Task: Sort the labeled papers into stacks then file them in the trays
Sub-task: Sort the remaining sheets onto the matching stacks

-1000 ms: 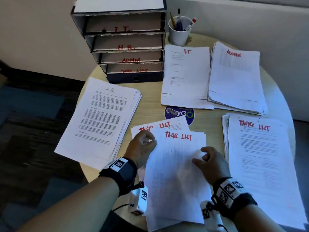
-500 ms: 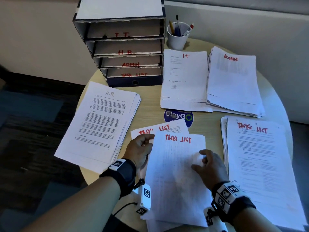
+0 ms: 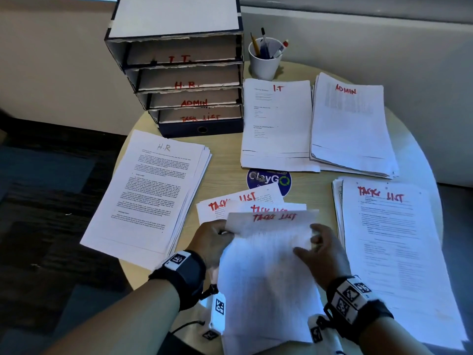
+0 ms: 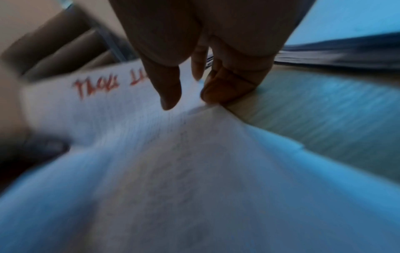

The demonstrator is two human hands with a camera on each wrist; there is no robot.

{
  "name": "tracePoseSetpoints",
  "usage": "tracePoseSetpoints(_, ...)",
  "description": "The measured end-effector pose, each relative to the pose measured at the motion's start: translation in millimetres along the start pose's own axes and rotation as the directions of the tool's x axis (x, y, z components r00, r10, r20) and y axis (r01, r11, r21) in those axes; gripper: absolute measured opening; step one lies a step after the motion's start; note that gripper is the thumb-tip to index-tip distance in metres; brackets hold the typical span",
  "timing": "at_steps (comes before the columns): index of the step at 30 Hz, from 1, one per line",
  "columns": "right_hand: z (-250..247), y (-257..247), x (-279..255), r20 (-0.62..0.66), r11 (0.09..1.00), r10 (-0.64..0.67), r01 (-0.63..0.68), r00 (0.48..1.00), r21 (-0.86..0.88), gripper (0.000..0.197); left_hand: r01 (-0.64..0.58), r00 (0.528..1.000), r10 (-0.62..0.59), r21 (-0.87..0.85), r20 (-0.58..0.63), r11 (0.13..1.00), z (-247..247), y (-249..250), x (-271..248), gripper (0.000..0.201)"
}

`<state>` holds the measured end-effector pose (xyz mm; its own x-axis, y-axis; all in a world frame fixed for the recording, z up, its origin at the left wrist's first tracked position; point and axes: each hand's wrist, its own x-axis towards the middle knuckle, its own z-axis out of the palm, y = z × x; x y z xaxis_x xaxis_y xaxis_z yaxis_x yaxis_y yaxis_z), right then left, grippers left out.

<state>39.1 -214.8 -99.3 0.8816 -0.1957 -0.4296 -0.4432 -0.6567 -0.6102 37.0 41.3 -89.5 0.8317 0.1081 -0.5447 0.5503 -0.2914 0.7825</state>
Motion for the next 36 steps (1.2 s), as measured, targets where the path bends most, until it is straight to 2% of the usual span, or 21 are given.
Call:
tracePoseSetpoints(2,-4,2,1,-0.109,0.987,0.017,0.001,0.994,0.16,0.081,-0.008,1.0,0.006,-0.146,-0.014,0.989,0,4,-4,0.031)
tracePoseSetpoints(3,-6,2,1,-0.136,0.98,0.006,0.022,0.991,0.199,0.075,-0.012,1.0,0.011,-0.167,-0.009,0.986,0,6,-5,0.032)
tracePoseSetpoints(7,-9,-3,1,-0.183,0.976,-0.046,0.083,0.982,0.202,0.02,0.038,0.999,-0.041,-0.189,-0.013,0.981,0,6,-5,0.02)
tracePoseSetpoints(8,-11,-5,0,-0.194,0.976,-0.045,0.084,0.98,0.2,0.013,0.054,0.998,-0.057,-0.207,-0.008,0.977,-1,5,-5,0.02)
tracePoseSetpoints(11,-19,-8,-1,-0.244,0.978,-0.048,0.095,0.969,0.185,0.027,0.104,0.995,-0.101,-0.257,0.026,0.961,-5,-1,-4,0.011)
tracePoseSetpoints(14,-25,-7,-3,-0.253,0.965,-0.022,0.086,0.967,0.247,0.022,0.111,0.992,-0.122,-0.324,-0.013,0.939,-7,-8,-4,0.009)
tracePoseSetpoints(17,-25,-4,-6,-0.212,0.959,-0.095,0.147,0.973,0.242,0.025,0.117,0.993,-0.116,-0.348,0.022,0.93,-6,-9,-5,0.017)
tracePoseSetpoints(21,-27,7,-2,-0.182,0.942,-0.073,0.128,0.981,0.311,0.022,0.097,0.994,-0.109,-0.358,-0.015,0.929,-9,-7,-5,0.016)
tracePoseSetpoints(22,-31,9,-2,-0.182,0.937,-0.067,0.125,0.981,0.327,0.022,0.086,0.994,-0.103,-0.36,-0.027,0.929,-11,-7,-4,0.02)
tracePoseSetpoints(24,-43,10,-7,-0.151,0.898,-0.075,0.133,0.986,0.419,0.028,0.065,0.993,-0.097,-0.395,-0.063,0.916,-15,-10,-1,0.045)
tracePoseSetpoints(26,-57,13,-14,-0.038,0.811,-0.139,0.136,0.99,0.569,0.038,0.035,0.991,-0.083,-0.408,-0.102,0.912,-19,-9,0,0.072)
tracePoseSetpoints(28,-69,13,-24,0.111,0.722,-0.202,0.071,0.973,0.689,0.037,-0.014,0.994,-0.037,-0.464,-0.101,0.886,-20,-3,-1,0.08)
tracePoseSetpoints(30,-75,15,-30,0.188,0.677,-0.217,0.009,0.958,0.736,0.037,-0.064,0.995,0.019,-0.476,-0.099,0.877,-21,1,-3,0.071)
tracePoseSetpoints(33,-74,17,-34,0.216,0.626,-0.204,-0.043,0.955,0.778,0.03,-0.089,0.995,0.06,-0.388,-0.085,0.918,-23,1,-3,0.048)
tracePoseSetpoints(35,-67,20,-31,0.186,0.672,-0.188,-0.012,0.965,0.74,0.018,-0.052,0.998,0.042,-0.333,-0.036,0.942,-23,-1,-6,0.031)
tracePoseSetpoints(36,-62,19,-30,0.169,0.732,-0.18,0.017,0.969,0.681,0.013,-0.037,0.999,0.044,-0.307,0.016,0.951,-24,-1,-9,0.027)
